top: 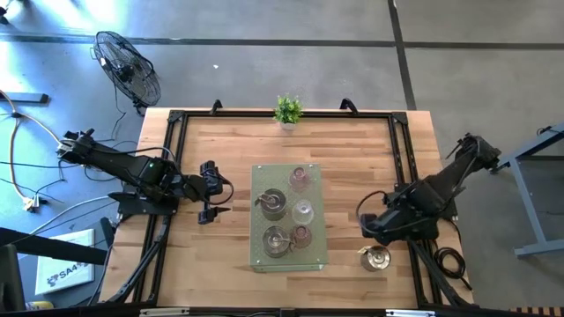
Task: Pick & Place candle stick holders
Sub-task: Put the green scented candle on the shelf aligned with the purple candle holder
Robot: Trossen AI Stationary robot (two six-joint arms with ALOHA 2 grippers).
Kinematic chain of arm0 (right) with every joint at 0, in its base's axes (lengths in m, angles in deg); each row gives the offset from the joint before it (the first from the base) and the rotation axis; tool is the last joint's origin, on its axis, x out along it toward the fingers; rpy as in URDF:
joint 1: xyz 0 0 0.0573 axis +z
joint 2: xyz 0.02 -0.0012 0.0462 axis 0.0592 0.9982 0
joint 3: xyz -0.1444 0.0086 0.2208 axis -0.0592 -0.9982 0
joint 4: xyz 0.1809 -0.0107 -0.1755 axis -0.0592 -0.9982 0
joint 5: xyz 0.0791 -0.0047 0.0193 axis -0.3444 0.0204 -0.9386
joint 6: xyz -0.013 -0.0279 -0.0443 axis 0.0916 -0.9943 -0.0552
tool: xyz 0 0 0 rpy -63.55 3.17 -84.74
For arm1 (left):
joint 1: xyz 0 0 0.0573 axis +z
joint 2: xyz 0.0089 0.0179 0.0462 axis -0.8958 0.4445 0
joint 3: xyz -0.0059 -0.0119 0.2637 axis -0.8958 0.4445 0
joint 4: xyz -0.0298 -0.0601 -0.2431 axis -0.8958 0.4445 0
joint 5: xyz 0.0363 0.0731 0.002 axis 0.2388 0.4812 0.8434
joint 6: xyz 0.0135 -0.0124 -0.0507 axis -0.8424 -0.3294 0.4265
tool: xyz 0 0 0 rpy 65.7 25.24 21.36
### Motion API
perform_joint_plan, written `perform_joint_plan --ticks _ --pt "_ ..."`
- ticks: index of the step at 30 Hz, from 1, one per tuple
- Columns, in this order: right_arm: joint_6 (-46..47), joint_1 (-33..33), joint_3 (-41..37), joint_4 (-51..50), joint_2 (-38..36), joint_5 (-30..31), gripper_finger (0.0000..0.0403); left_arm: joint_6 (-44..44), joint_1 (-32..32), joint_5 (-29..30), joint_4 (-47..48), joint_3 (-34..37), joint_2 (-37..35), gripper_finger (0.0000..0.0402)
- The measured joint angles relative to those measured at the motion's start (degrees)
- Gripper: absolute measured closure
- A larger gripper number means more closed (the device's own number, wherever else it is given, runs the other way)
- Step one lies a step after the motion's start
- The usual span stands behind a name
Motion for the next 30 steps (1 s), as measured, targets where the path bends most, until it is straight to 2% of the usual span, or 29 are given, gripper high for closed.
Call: perform_joint_plan --ticks 10,15,22,30 --pt "0.2 0.0 -13.2 16.9 0.0 -4.3 0.0172 -1.3 0.0 0.3 -0.7 3.0 0.0 0.0005" --pt "-2.7 0.0 -18.1 26.4 0.0 -6.6 0.0172 -1.8 0.0 0.4 -1.1 5.7 0.0 0.0005" --pt "-2.9 2.1 -19.4 25.5 0.0 -5.3 0.0172 -1.9 0.0 0.3 -2.0 6.0 0.0 0.0005" --pt "-7.5 3.0 -19.4 27.6 0.0 -3.0 0.0172 -2.4 0.0 0.3 -2.3 6.0 0.0 0.0005"
